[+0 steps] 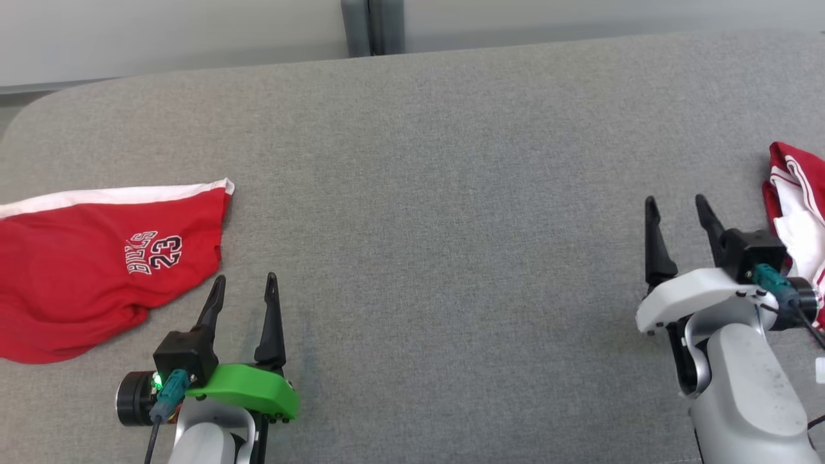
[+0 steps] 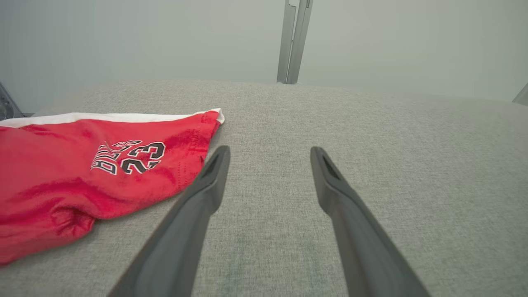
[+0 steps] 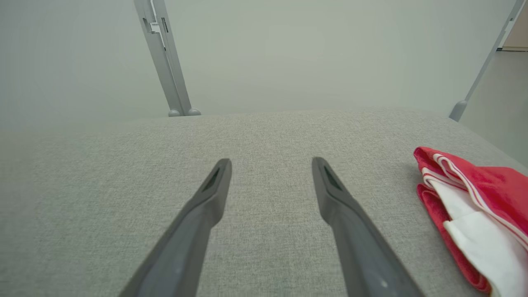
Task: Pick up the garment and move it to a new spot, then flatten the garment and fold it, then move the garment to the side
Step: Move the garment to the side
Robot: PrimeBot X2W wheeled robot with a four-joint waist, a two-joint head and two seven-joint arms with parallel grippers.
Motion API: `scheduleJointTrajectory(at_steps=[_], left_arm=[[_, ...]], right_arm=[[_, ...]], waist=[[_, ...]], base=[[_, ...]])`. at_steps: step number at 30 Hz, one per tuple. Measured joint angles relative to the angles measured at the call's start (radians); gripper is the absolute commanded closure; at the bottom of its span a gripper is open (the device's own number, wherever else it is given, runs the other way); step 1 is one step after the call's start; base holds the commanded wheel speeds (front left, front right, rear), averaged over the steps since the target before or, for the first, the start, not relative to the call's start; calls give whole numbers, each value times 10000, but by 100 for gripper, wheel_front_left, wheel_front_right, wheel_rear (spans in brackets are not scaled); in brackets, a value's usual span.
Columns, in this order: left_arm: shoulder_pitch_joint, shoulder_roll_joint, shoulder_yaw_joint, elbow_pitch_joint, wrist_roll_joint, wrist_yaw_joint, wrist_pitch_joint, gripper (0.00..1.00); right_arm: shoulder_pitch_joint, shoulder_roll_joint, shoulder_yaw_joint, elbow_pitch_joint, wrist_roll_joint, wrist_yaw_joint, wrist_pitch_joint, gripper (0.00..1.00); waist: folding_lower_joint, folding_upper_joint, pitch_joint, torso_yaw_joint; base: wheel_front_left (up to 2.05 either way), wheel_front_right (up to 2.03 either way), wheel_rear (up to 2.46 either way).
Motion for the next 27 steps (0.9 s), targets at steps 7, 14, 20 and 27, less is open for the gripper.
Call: scheduleJointTrajectory(at_steps=[7,14,20,27], left_arm=[[332,0,226,58,-56,88,0,0],[701,0,435,155,29,90,0,0],[1065,0,617,188,12,121,0,0],[1270,0,767,146,13,134,0,0]], right_arm=[[602,84,476,-278,88,0,0,0],[1483,132,750,-650,232,0,0,0],[2200,144,945,-917,857,0,0,0],[2629,144,1185,-1191,1210,0,0,0]], waist=[[0,0,-476,180],[0,0,-1012,364],[0,0,-1489,461],[0,0,-1745,509]], base=[[0,0,0],[0,0,0],[0,0,0],[0,0,0]])
